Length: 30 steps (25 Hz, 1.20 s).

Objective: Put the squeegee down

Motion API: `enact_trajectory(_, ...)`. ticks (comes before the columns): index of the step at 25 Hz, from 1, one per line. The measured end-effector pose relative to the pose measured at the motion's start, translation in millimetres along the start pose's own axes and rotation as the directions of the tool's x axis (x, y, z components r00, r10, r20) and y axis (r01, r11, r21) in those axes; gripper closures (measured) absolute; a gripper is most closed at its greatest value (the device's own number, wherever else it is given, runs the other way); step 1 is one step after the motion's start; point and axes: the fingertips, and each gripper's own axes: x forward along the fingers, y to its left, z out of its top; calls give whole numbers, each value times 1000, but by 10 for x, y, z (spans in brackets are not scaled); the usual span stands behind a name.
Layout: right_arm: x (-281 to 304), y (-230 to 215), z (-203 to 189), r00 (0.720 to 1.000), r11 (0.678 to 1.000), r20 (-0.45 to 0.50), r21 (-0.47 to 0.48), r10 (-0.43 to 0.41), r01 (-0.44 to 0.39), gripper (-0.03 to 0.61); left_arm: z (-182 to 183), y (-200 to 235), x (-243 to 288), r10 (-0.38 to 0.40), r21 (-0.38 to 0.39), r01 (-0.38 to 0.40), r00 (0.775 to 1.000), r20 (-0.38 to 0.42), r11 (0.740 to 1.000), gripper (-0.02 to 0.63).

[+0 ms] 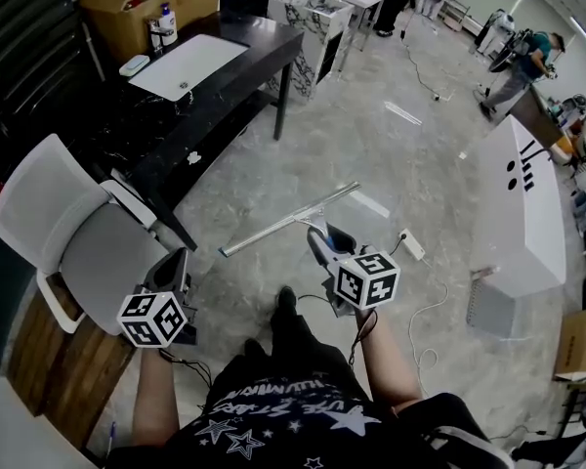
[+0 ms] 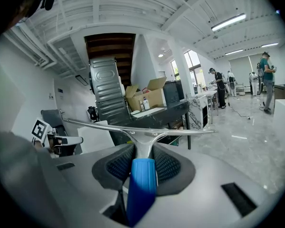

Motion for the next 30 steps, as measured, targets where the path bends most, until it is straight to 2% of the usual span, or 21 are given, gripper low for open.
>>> enact_trajectory(7, 124, -155, 82, 1000, 1000, -11, -6, -5, 5, 444, 29, 26, 127, 4, -2, -4, 1000, -5, 1000, 594)
enact_trajectory(12, 410, -462, 228, 1000, 1000, -5, 0, 5, -5, 443, 131, 57, 479, 23, 6, -22, 1000, -5, 1000, 594)
enact_trajectory(20, 1072, -1209, 770, 999, 999, -2, -4, 46, -46, 444, 585, 43, 1470, 57, 23, -57, 998, 6, 998, 594)
enact_trajectory(30, 1672, -2350, 1391, 997, 997, 1, -17, 77, -77, 443, 994, -209, 2842, 71, 35, -72, 997, 12, 997, 594)
